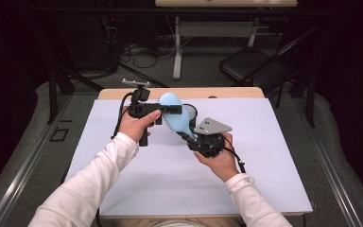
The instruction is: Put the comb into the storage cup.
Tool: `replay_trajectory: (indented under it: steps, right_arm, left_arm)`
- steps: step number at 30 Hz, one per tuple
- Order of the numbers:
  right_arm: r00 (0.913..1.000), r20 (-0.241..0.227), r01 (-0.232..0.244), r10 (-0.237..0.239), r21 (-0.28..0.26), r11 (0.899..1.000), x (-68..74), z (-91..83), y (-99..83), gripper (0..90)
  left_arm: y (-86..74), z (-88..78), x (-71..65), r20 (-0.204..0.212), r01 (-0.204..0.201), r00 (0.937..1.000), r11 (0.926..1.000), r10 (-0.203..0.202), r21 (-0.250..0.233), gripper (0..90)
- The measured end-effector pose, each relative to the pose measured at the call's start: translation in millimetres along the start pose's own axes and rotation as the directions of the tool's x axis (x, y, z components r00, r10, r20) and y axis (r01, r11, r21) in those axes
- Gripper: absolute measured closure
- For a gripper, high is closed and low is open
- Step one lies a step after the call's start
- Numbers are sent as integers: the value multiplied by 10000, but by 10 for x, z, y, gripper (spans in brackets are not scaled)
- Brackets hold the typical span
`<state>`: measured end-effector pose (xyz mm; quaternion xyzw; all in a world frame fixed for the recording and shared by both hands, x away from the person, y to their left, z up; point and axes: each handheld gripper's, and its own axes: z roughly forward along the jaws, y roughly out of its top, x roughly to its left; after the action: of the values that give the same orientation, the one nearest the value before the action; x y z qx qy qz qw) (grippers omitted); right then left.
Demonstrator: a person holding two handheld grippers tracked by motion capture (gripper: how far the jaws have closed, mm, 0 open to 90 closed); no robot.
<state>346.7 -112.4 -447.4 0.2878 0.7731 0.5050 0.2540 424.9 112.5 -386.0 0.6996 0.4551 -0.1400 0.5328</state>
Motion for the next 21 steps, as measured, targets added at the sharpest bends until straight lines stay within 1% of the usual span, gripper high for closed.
replay_trajectory:
  steps: [8, 11, 15, 18, 21]
  right_arm:
    - [10000, -6, -86, 86, 19, 10000, -3, 2, -1, 641]
    - [9999, -26, -103, 103, 17, 9999, -4, 4, -2, 632]
    - [9998, -77, -163, 163, 59, 9999, -8, 5, -2, 612]
    - [9998, -42, -195, 196, 58, 9998, -16, 8, -3, 600]
    - [9994, -42, -331, 331, 73, 9994, -21, 5, -1, 579]
  left_arm:
    - [4, 20, 6, -33, -25, 10000, 10000, 25, 33, 487]
    - [6, 22, 6, -23, 58, 10000, 10000, -58, 5, 487]
    - [16, 16, 18, -70, -4, 10000, 10000, 4, -8, 487]
    - [22, 13, 22, -121, 23, 9999, 10000, -23, 2, 486]
    - [27, 10, 29, -151, 55, 9999, 10000, -55, -37, 487]
